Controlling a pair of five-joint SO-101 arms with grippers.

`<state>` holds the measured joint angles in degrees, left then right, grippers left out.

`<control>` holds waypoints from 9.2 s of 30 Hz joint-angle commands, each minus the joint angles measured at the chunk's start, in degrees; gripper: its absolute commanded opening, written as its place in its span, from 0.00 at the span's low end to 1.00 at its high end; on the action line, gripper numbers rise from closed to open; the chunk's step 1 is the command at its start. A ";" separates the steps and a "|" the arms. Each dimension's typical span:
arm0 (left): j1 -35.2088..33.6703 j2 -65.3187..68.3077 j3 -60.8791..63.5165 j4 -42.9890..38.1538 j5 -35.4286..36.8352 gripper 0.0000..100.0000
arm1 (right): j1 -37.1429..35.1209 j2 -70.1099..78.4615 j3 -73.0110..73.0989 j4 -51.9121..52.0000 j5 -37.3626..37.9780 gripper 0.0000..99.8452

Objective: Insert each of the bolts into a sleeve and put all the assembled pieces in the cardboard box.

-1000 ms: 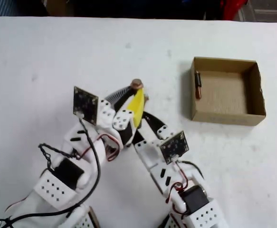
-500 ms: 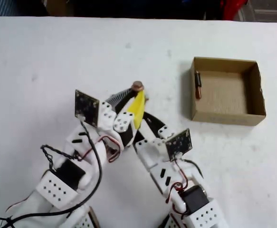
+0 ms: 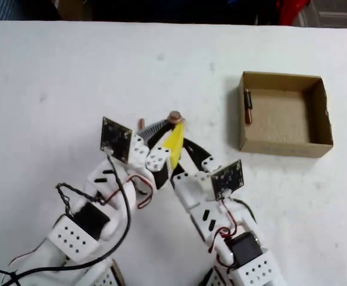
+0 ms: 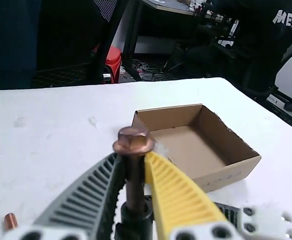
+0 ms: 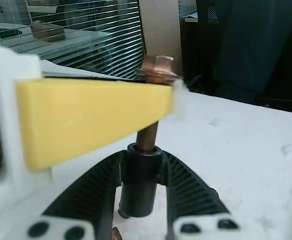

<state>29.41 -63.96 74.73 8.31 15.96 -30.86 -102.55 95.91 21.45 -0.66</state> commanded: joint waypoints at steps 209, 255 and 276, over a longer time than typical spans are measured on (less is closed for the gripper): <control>-34.51 -40.40 22.24 65.41 -19.34 0.03 | 24.66 -0.40 -20.84 24.57 10.37 0.02; -34.51 -40.40 22.24 65.23 -19.34 0.03 | 41.36 127.34 -110.95 23.78 16.09 0.02; -34.51 -40.40 22.24 65.14 -19.34 0.03 | 38.73 164.09 -162.20 45.14 16.00 0.15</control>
<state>-4.79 -103.96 97.14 73.19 -2.86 9.58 61.85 -58.99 63.38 14.64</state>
